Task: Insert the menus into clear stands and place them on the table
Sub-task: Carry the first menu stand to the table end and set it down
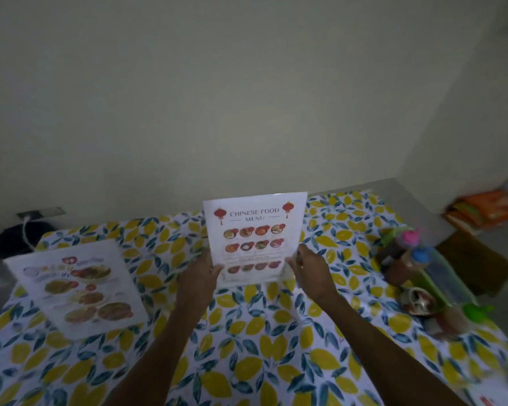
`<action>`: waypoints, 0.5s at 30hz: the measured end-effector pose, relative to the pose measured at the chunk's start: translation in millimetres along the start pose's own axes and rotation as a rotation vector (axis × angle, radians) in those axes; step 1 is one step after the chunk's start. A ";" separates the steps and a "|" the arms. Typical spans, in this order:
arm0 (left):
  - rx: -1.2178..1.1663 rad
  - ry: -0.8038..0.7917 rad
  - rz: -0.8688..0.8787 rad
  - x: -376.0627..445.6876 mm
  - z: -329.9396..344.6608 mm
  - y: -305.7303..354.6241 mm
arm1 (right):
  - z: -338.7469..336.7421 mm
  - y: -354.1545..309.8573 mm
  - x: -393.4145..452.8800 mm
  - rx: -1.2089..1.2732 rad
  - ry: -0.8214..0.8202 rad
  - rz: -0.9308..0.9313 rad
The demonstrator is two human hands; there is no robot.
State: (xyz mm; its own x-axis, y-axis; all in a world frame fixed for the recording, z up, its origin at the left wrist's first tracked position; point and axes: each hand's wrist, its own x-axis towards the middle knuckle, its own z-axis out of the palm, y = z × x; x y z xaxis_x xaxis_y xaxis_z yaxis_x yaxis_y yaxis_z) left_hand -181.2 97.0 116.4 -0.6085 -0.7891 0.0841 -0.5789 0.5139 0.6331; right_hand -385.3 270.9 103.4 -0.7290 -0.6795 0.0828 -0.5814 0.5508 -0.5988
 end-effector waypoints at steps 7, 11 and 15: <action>0.026 -0.033 0.170 63.4 44.9 92.3 | -97.5 57.4 71.2 -0.101 0.036 -0.027; -0.024 -0.045 0.196 106.9 89.0 161.7 | -152.4 107.1 134.7 -0.139 0.055 -0.050; 0.012 -0.064 0.165 155.9 153.1 217.2 | -188.0 176.8 207.5 -0.162 0.068 -0.050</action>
State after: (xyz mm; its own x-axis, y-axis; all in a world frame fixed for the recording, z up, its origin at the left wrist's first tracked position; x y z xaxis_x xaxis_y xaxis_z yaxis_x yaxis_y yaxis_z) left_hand -484.9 137.2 149.2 -0.7288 -0.6710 0.1368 -0.4747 0.6390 0.6052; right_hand -707.3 318.5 164.5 -0.7170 -0.6769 0.1664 -0.6645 0.5917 -0.4565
